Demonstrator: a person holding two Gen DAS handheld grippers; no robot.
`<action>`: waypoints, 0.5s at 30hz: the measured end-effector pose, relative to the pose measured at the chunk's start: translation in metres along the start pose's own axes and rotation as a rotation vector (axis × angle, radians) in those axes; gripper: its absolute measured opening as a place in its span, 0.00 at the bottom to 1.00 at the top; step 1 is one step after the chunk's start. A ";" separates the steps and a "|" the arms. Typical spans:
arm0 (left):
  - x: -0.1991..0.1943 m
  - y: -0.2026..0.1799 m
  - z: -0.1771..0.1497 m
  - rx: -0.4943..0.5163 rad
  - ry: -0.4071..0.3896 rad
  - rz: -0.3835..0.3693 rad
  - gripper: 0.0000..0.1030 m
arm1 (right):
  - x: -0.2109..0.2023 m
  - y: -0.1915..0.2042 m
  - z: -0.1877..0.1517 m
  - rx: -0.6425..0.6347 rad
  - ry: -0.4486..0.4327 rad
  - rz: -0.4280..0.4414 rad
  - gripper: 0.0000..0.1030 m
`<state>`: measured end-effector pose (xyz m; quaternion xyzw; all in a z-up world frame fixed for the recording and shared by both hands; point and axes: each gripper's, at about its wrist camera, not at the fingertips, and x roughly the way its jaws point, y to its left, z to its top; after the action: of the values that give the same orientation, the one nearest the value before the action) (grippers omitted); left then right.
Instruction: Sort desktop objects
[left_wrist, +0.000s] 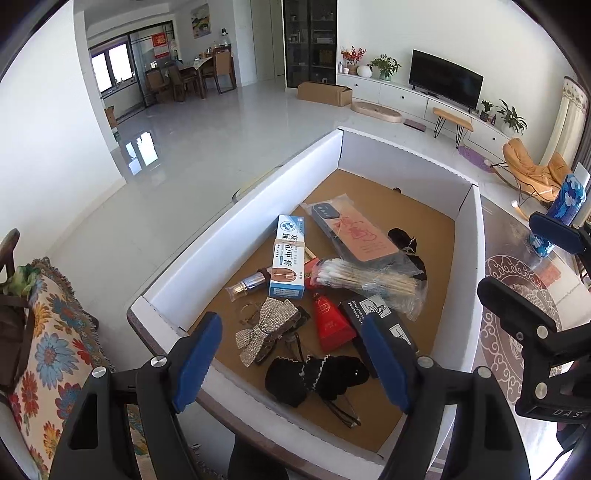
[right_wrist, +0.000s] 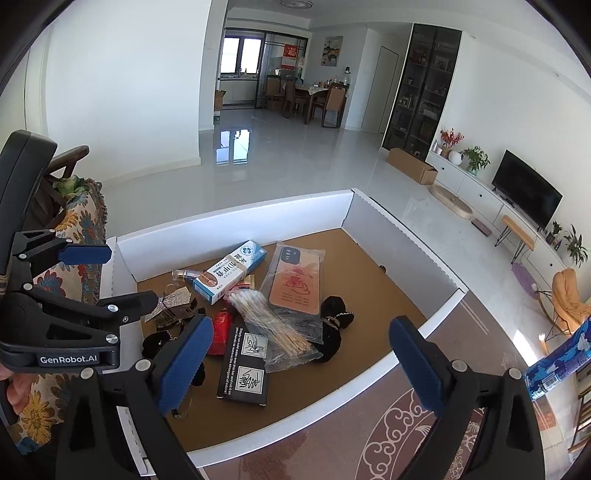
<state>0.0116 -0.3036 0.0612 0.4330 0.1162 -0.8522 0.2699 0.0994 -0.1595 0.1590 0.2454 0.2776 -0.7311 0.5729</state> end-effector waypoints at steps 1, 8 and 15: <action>-0.002 0.001 -0.001 0.000 -0.011 0.008 0.75 | -0.001 0.001 0.000 -0.005 -0.008 -0.003 0.94; -0.007 0.008 -0.005 -0.030 -0.047 0.053 0.79 | -0.006 0.007 0.001 -0.037 -0.049 -0.027 0.95; -0.006 -0.001 -0.010 -0.021 -0.061 0.088 0.86 | 0.002 0.007 -0.004 -0.037 -0.032 -0.021 0.96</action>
<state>0.0207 -0.2963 0.0598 0.4087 0.0977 -0.8511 0.3148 0.1058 -0.1597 0.1543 0.2201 0.2842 -0.7356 0.5741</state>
